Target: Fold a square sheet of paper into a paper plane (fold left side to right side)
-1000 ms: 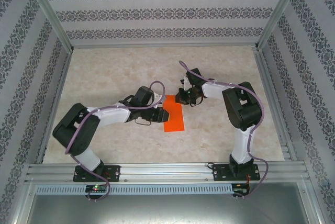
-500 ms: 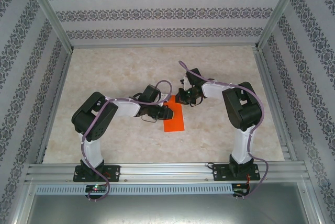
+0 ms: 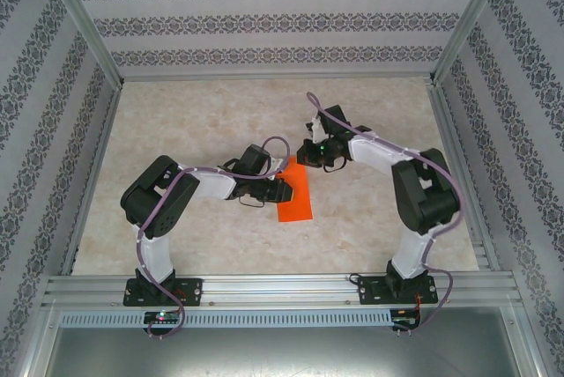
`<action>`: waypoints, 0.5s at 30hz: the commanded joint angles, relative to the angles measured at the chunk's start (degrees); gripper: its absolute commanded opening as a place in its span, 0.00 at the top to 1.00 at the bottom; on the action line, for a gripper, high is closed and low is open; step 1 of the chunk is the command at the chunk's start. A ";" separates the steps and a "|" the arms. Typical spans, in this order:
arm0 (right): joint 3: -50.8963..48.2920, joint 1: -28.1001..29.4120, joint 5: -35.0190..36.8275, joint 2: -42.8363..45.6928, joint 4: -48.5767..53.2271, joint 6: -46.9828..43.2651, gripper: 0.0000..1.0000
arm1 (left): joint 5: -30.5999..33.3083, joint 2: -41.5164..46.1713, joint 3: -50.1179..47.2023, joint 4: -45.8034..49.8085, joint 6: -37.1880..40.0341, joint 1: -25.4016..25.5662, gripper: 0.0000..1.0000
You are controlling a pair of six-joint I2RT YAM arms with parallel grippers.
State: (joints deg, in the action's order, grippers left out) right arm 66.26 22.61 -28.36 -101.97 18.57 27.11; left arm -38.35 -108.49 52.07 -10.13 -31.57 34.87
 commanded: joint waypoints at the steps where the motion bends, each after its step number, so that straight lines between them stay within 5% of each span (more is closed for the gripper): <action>1: -5.80 -0.29 0.02 6.48 3.28 -1.66 0.93 | 3.46 -0.83 -2.00 2.04 -0.42 1.16 0.82; 8: -18.68 3.36 -0.24 15.54 2.20 2.13 0.98 | 5.05 -0.07 -0.70 5.01 0.68 1.72 0.82; 15: -23.03 6.25 1.28 14.70 -0.91 4.79 0.98 | 5.75 0.03 -0.11 6.22 1.34 1.95 0.82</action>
State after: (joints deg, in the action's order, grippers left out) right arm 43.90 28.34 -28.29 -87.15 19.73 30.09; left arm -35.35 -107.90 52.27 -9.19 -31.73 35.94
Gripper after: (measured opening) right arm 0.053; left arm 0.180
